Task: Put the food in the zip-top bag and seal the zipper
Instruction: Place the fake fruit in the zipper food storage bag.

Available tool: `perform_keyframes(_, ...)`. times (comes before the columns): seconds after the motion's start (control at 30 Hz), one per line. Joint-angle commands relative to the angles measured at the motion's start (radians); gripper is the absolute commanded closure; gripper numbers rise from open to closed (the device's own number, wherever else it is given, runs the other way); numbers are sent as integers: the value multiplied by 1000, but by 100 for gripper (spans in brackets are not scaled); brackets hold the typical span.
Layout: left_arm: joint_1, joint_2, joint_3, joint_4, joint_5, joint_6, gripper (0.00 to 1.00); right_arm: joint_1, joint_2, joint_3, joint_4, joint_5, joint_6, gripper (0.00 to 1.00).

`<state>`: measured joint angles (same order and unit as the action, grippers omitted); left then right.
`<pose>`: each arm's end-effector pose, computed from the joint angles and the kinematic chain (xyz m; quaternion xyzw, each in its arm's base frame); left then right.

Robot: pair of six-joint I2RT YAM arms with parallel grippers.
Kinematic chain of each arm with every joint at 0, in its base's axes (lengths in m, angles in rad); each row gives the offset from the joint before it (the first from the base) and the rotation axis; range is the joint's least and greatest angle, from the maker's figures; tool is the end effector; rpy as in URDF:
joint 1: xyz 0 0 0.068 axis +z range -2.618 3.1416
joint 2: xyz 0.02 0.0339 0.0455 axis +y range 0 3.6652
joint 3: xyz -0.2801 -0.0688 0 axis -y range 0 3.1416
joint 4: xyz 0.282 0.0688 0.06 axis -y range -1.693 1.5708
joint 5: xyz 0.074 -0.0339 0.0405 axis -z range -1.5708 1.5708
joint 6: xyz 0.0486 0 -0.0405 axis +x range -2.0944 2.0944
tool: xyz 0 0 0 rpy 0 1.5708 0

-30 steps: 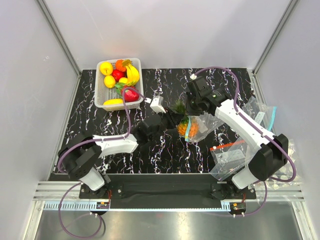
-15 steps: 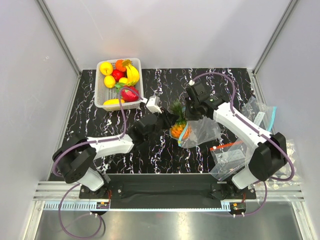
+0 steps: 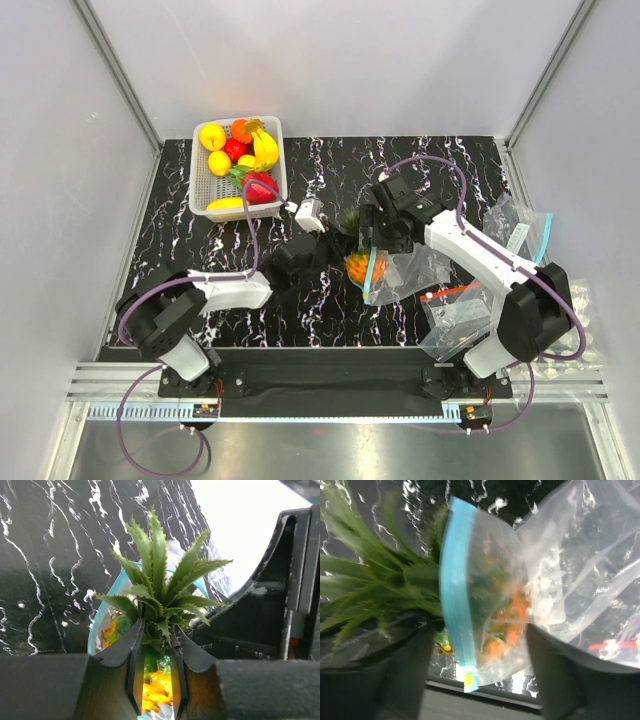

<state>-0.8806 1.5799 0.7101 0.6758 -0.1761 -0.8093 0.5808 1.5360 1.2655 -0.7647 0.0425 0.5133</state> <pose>0.2420 -0.2798 0.1933 -0.0284 0.7708 -0.4282 0.4709 0.3026 0.1961 0.2705 -0.0269 0.9638 0.1201 0.2366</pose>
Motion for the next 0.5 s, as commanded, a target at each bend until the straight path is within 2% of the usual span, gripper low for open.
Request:
perform_keyframes(0.0,-3,5,0,130,1,-2,100,5,-46,18,-16,4,-9,13)
perform_keyframes(0.1,-4,12,5,131,-3,1,100,5,-57,37,-45,-7,-16,1)
perform_keyframes(0.23,-3,28,11,134,0,-5,100,5,-89,63,-76,-15,-33,0)
perform_keyframes(0.47,-3,52,17,154,18,-21,100,5,-132,126,-139,103,-52,0)
